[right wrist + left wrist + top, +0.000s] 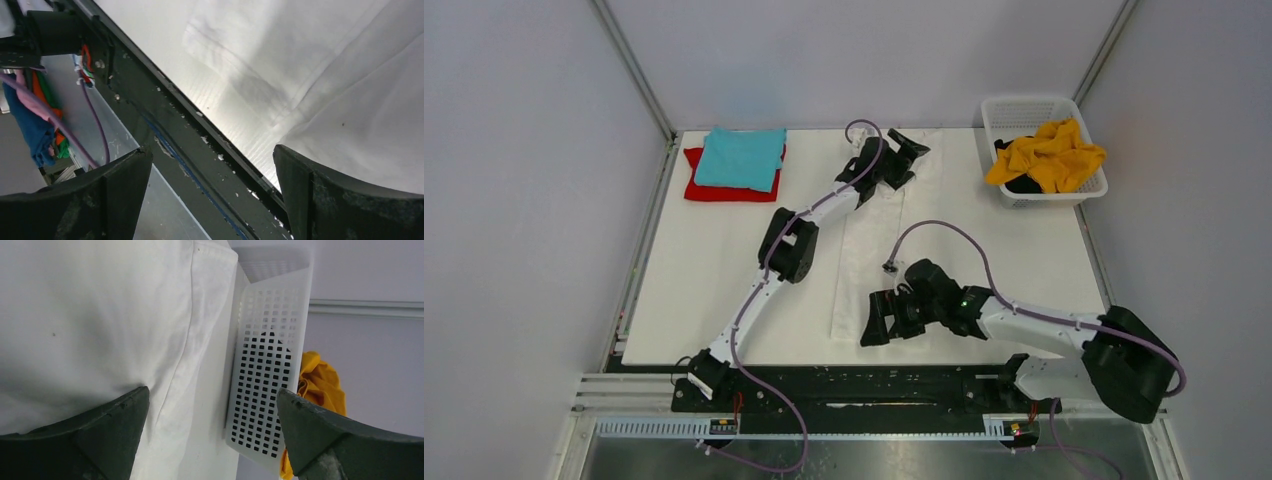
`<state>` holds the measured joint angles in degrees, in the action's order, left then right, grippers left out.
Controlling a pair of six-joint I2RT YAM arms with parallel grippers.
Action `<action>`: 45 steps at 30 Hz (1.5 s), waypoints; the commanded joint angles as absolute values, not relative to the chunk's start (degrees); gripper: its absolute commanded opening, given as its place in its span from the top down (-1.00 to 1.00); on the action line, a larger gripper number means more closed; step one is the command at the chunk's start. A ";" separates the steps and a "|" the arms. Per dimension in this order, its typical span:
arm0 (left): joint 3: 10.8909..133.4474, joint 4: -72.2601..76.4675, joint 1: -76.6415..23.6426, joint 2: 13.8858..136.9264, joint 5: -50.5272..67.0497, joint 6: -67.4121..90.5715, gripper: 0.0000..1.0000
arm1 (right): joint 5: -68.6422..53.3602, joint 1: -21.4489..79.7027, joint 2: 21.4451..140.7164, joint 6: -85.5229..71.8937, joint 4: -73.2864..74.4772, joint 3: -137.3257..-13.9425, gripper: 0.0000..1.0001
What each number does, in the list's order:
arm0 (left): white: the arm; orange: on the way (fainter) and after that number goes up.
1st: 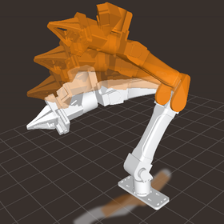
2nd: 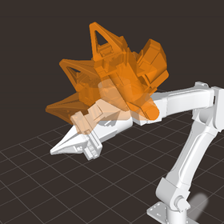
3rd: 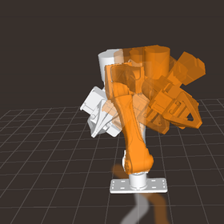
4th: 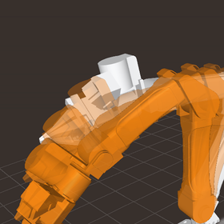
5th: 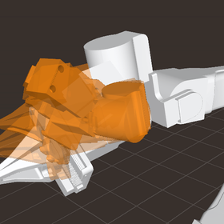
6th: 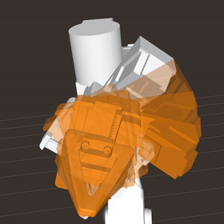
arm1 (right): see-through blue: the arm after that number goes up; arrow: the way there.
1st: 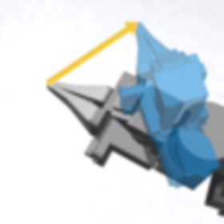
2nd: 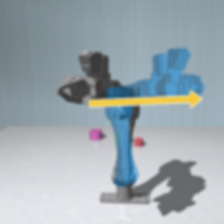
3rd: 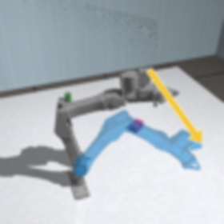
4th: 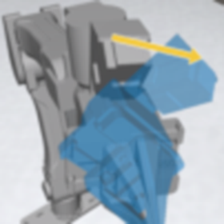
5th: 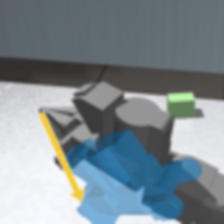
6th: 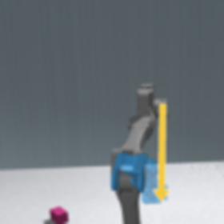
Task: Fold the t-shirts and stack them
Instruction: Rotate the tshirt 90 degrees, then grab the bottom of the folded rectangular tshirt with both arms
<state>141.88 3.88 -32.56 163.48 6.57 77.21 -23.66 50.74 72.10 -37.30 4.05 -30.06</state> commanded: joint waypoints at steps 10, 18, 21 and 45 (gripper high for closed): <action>134.29 -11.56 -30.12 134.64 2.98 54.88 -0.98 | 17.23 51.33 46.84 -31.53 24.94 -33.40 -0.99; 91.07 -20.28 -34.56 91.93 -7.81 39.79 -0.98 | 13.99 51.33 43.32 -41.36 38.66 -32.21 -0.99; 71.79 -21.18 -36.97 79.43 -9.69 42.06 -0.98 | 10.25 51.33 42.93 -43.51 39.53 -30.28 -0.99; 32.36 -20.90 -54.24 74.94 4.93 58.44 -0.26 | 6.51 51.33 44.45 -52.38 20.79 -15.09 -0.20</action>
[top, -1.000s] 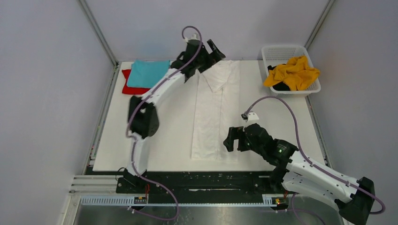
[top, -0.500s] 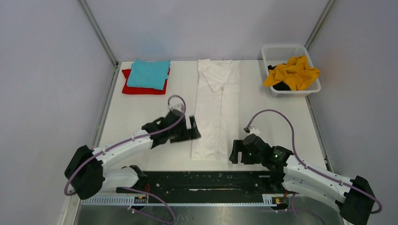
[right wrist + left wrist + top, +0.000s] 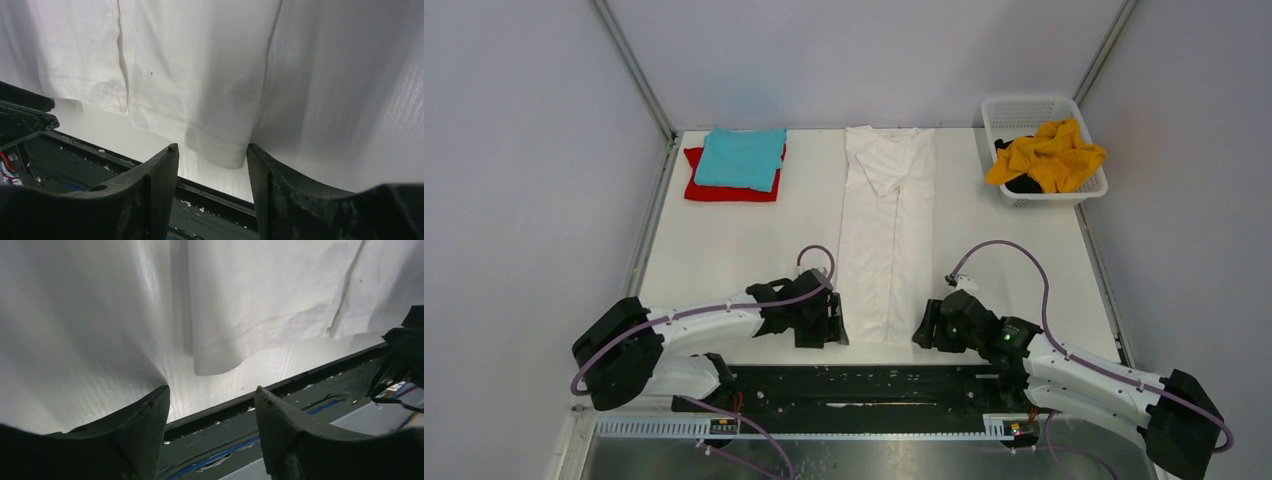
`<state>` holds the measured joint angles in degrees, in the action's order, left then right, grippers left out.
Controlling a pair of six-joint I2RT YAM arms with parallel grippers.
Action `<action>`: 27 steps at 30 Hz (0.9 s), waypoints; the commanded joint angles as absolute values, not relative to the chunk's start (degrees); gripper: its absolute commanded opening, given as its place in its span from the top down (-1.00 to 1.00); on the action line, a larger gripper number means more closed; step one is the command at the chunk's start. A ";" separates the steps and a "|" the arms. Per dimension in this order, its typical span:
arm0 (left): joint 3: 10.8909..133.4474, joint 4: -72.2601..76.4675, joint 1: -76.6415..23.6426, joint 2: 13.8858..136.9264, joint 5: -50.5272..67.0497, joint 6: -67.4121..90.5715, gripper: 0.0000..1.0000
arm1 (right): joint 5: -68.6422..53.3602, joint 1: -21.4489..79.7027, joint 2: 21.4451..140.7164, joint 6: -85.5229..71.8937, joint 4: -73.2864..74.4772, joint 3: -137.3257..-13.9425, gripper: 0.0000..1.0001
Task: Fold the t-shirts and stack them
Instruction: Grab the bottom of the folded rectangular tshirt with both arms
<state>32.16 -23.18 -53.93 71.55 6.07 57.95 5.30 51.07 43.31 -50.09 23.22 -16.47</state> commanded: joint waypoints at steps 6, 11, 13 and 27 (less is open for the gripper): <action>32.99 -19.97 -54.19 79.71 2.84 59.41 0.05 | 6.64 51.33 46.30 -52.98 20.79 -14.57 0.03; 34.18 -20.20 -54.06 83.11 0.67 59.08 0.41 | 5.55 51.33 46.52 -53.82 20.90 -13.61 0.35; 34.40 -20.29 -53.90 84.77 0.31 58.70 0.97 | 5.29 51.32 46.23 -53.59 20.76 -13.11 0.41; 23.65 -15.44 -64.08 74.39 9.92 63.52 1.00 | -14.96 51.34 39.12 -53.25 18.08 -7.78 1.00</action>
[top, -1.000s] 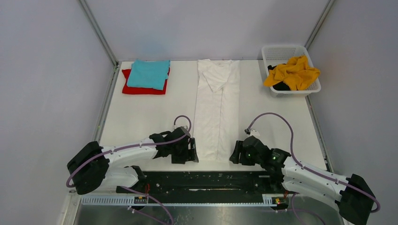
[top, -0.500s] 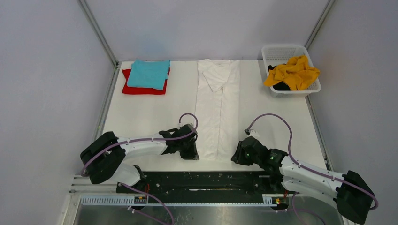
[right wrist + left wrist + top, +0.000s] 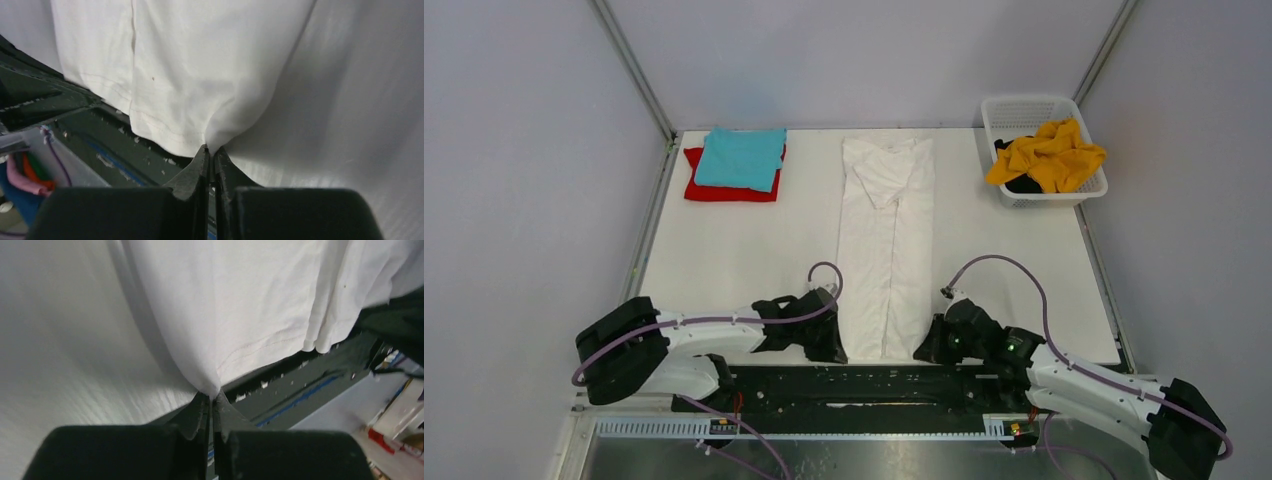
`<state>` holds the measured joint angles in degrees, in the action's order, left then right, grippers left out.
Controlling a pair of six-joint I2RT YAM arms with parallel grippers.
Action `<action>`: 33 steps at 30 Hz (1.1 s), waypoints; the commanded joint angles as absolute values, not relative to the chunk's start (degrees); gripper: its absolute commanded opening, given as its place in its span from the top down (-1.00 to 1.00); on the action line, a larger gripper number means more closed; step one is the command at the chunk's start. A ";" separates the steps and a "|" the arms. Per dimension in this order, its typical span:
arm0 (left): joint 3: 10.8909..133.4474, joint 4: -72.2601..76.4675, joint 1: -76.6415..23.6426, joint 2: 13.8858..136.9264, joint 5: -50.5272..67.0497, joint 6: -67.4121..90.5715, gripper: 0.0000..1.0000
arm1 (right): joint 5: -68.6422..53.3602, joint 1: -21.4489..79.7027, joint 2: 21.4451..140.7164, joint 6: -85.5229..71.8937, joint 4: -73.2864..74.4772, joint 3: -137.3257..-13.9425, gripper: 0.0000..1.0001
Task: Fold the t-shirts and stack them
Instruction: Grab the bottom of the folded rectangular tshirt with both arms, then fold the folded rectangular tshirt in 1/3 of the way
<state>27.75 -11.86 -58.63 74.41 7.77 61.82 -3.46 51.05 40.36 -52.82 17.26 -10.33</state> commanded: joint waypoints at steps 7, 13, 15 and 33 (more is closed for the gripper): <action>26.39 -17.47 -66.29 72.31 9.07 63.04 1.00 | -13.49 51.33 35.12 -51.29 26.04 -11.99 1.00; 34.53 -24.21 -63.41 67.76 3.82 57.84 1.00 | -4.41 51.37 35.82 -45.66 33.32 -20.23 1.00; 35.80 -23.13 -60.60 67.01 3.46 55.98 1.00 | -3.32 51.33 37.59 -43.75 33.90 -23.53 1.00; 60.37 -17.05 -37.45 87.24 6.42 41.70 1.00 | 11.84 36.82 61.52 -34.21 23.26 -46.59 0.95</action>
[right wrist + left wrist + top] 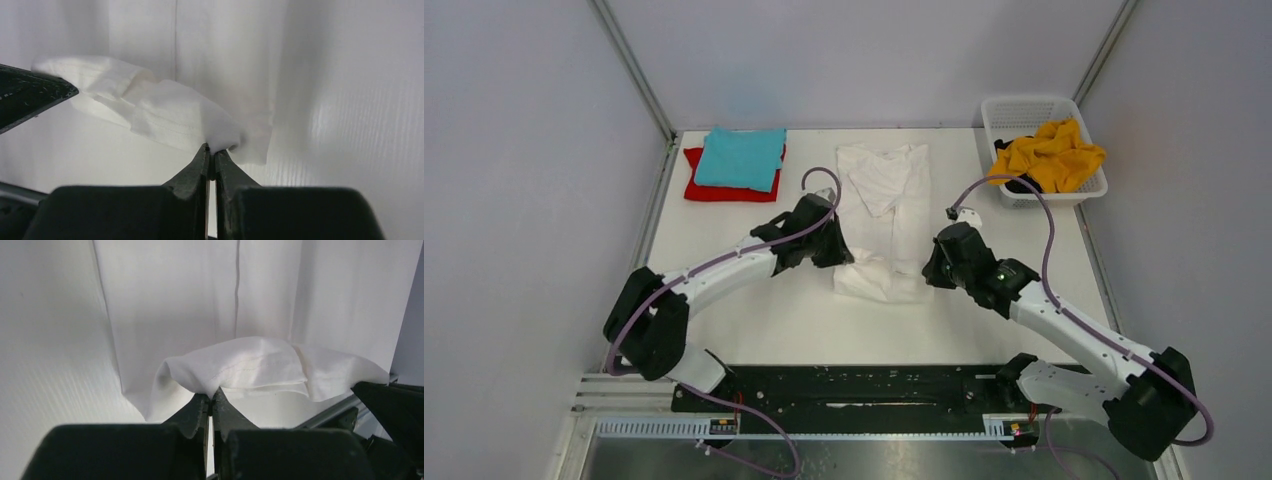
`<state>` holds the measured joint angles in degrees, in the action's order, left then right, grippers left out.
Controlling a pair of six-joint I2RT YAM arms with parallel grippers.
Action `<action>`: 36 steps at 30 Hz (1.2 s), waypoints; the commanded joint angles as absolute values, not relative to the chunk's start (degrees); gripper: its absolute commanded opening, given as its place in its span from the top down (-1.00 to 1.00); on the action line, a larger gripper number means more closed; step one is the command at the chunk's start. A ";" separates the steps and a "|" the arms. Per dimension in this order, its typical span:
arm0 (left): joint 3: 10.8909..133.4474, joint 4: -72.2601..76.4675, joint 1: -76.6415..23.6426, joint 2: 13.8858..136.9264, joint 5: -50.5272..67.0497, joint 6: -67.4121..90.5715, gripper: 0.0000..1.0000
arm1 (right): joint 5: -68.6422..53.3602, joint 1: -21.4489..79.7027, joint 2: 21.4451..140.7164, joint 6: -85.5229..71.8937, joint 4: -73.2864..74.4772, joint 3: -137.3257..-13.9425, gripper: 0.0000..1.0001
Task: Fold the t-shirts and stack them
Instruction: Fold the folded rectangular tshirt in 1/3 of the way
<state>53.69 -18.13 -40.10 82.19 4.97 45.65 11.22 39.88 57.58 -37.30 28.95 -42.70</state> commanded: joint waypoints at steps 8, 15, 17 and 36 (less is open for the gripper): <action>70.47 -17.08 -31.21 99.29 10.43 38.73 1.00 | 14.04 32.99 73.67 -29.34 18.56 -53.73 0.94; 76.90 -19.58 -29.08 105.44 11.22 37.76 1.00 | 13.69 28.75 81.64 -29.09 18.07 -58.18 0.90; 77.97 -19.67 -28.86 106.62 11.28 37.44 1.00 | 11.98 27.63 84.02 -29.18 17.98 -59.45 0.90; 87.99 -23.59 -26.58 112.82 7.45 39.57 0.03 | 3.39 20.93 99.59 -29.73 16.88 -72.00 -0.26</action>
